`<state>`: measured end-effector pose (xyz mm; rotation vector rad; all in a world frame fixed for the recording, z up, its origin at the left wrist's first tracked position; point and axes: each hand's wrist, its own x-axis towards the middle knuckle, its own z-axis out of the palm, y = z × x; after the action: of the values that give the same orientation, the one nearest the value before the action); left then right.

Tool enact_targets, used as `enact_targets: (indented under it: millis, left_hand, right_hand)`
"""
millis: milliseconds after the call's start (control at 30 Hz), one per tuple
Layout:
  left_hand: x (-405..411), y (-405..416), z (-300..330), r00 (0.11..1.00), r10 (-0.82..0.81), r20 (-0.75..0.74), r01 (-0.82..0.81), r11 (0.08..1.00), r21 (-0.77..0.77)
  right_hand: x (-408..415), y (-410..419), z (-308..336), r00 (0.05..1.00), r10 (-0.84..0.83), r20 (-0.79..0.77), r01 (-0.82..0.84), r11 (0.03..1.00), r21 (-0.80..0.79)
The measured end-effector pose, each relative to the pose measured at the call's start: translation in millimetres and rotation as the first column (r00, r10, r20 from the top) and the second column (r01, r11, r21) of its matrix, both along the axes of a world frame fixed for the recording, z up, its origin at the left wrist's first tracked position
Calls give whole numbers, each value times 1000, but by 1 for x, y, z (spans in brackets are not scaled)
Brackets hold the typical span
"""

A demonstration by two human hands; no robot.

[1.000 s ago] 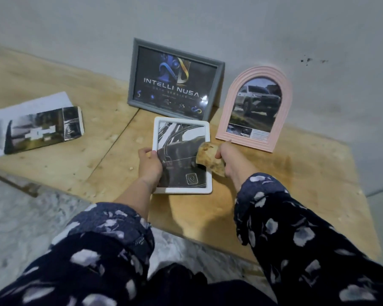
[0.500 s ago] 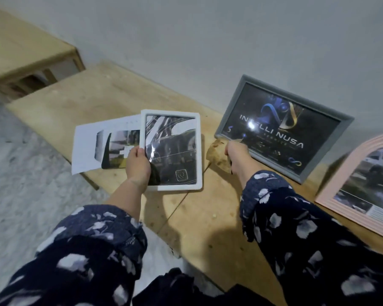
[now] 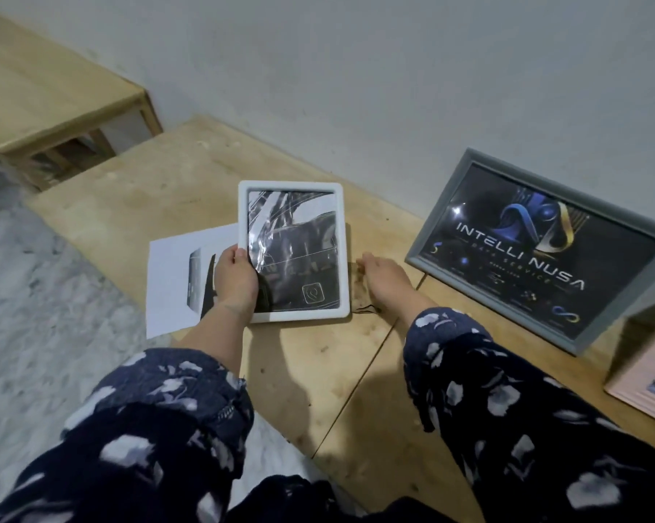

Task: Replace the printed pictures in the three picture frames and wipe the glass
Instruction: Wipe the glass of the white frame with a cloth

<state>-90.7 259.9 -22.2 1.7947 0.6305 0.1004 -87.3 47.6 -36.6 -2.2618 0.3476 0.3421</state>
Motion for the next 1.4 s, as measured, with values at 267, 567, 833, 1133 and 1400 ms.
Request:
enact_targets:
  millis: [267,567,833,1133,1400]
  left_hand:
    - [12,-80,7,965,-261,-2,259,958,-127]
    - [-28,-229,28,740,-673,20,668,730,-140]
    - [-94,-355,61,326,-934,-144,900,353,-256]
    - [-193,-499,79,74,-981,-182,960,119,-253]
    - [-255,-593,79,24,-994,-105,812,81,-577]
  right_hand:
    - [-17,-55,53,918,-387,-82,348,691,634]
    - [-111,-182,62,641,-768,15,628,535,566]
    - [-232,-302,80,405,-910,87,780,393,487]
    - [-364,-424,99,257,-963,82,802,260,537]
    - [-425,-493,82,137,-990,34,752,126,647]
